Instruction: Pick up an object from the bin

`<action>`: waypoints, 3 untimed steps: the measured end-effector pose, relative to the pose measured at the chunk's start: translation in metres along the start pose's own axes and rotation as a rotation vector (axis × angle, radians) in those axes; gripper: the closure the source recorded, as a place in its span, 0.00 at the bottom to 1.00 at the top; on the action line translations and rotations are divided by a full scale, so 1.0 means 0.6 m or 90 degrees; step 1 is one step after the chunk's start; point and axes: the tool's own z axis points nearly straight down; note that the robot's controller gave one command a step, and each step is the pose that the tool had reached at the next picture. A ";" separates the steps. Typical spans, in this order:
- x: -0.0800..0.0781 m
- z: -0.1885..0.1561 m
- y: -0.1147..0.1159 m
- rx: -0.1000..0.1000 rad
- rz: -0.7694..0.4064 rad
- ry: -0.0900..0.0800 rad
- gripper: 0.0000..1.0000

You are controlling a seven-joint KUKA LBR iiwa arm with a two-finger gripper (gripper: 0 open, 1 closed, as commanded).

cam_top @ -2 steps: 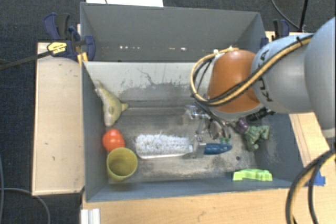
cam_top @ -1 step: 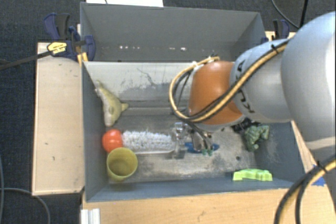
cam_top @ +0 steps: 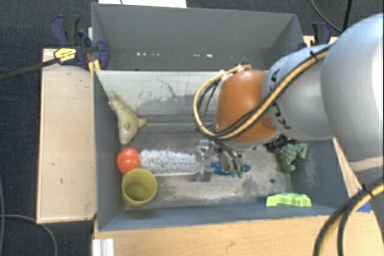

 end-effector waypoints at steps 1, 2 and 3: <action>0.011 -0.097 0.012 0.001 0.004 0.004 1.00; -0.058 -0.134 0.019 -0.001 -0.003 -0.008 1.00; -0.020 -0.181 0.018 0.002 0.034 0.007 1.00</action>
Offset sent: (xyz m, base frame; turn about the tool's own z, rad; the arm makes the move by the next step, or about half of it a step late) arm 0.0501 0.0139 0.0610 -0.0119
